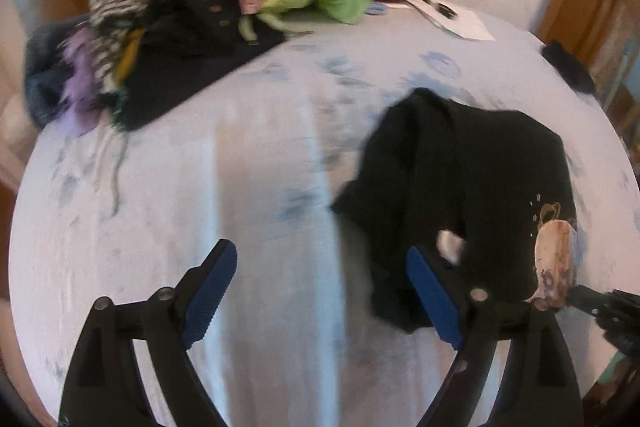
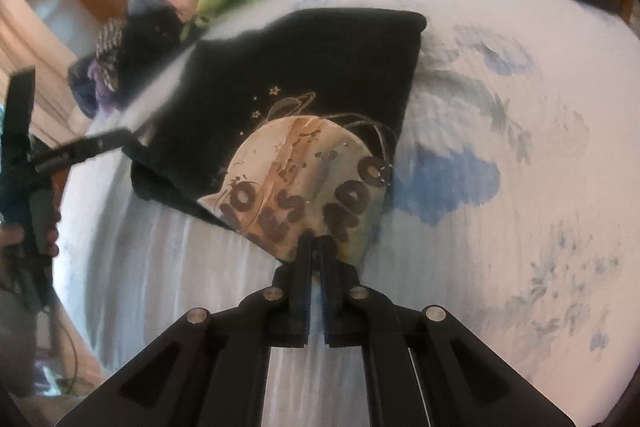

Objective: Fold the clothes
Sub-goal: 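Grasp the folded shirt edges with both grippers, then lift the folded black shirt with both grippers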

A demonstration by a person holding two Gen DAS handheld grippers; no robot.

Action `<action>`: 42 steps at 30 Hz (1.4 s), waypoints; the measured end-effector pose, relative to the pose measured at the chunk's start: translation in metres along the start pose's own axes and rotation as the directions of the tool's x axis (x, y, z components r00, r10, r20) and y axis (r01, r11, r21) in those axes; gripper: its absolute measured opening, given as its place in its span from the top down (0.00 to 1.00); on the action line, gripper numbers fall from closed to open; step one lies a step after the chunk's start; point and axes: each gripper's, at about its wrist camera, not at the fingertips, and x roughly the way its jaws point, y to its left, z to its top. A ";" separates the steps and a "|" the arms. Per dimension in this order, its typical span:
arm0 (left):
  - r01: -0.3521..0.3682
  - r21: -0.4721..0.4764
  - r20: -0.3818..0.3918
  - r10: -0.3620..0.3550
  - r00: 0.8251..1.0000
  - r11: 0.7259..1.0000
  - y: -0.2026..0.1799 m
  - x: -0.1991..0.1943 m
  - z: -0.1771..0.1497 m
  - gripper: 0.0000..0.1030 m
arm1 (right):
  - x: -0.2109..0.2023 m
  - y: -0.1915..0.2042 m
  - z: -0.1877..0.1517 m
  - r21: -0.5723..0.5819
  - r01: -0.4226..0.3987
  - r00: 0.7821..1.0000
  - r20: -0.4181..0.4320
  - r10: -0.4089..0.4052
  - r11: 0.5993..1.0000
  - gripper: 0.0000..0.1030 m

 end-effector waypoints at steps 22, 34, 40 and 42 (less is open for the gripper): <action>0.006 0.036 -0.067 -0.004 0.998 0.999 -0.057 0.064 -0.009 0.00 | 0.017 -0.032 0.100 0.113 -0.015 0.996 0.084 0.006 0.993 0.50; 0.043 0.046 -0.080 -0.039 0.996 0.998 -0.056 0.062 -0.010 0.06 | 0.040 -0.028 0.103 0.113 0.024 0.995 0.097 -0.035 0.993 0.48; 0.073 0.068 -0.086 -0.067 0.994 0.995 -0.061 0.056 -0.010 0.26 | 0.035 -0.032 0.096 0.156 0.026 0.992 0.117 -0.044 0.987 0.46; 0.074 0.075 -0.091 -0.067 0.994 0.994 -0.062 0.057 -0.009 0.26 | 0.039 -0.030 0.097 0.149 0.032 0.993 0.109 -0.049 0.988 0.43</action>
